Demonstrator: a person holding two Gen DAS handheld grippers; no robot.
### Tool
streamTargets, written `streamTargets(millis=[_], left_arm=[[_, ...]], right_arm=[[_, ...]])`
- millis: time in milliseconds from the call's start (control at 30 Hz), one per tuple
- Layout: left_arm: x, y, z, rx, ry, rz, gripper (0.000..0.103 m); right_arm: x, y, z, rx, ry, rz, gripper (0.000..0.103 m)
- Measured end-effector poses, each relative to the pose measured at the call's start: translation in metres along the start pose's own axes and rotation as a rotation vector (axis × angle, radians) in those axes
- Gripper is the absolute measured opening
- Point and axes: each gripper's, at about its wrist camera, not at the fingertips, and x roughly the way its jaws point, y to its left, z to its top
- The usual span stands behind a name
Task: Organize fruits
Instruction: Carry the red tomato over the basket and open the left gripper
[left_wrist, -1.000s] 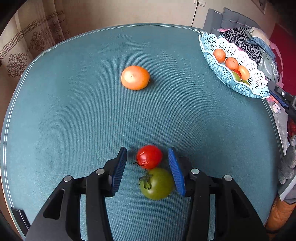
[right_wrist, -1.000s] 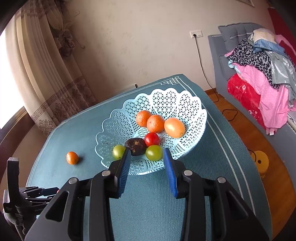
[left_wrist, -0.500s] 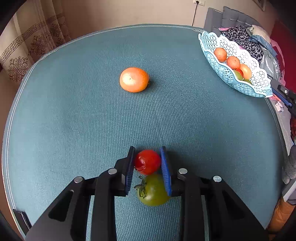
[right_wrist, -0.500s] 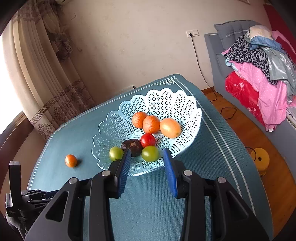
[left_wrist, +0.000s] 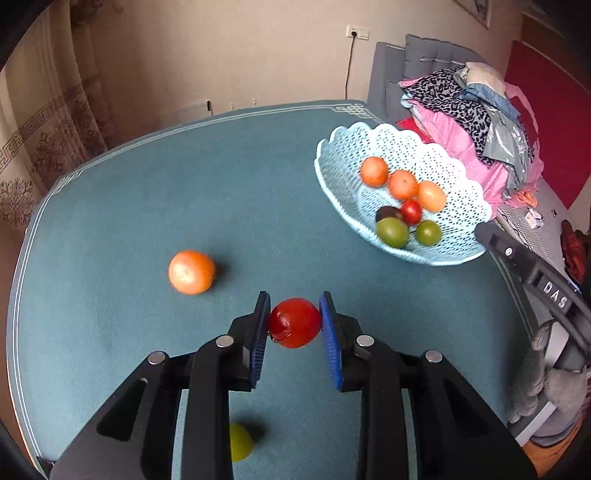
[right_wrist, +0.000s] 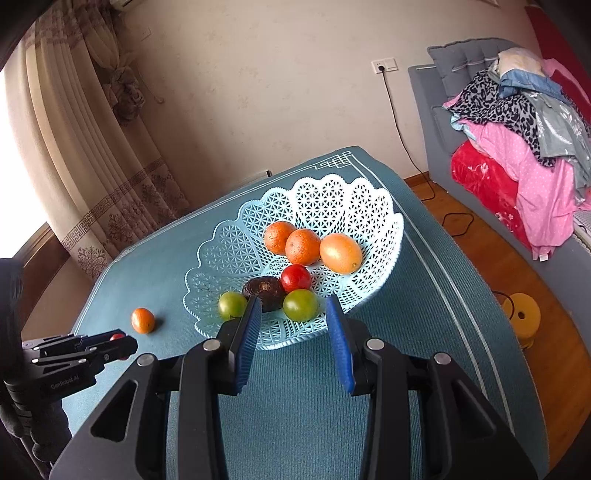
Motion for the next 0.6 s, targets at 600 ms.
streamTargets(millis=[600], left_arm=[[0.023, -0.057, 0.058, 0.102, -0.079, -0.058, 0.028]], right_arm=[[-0.001, 0.003, -0.001, -0.025, -0.016, -0.022, 0.037]])
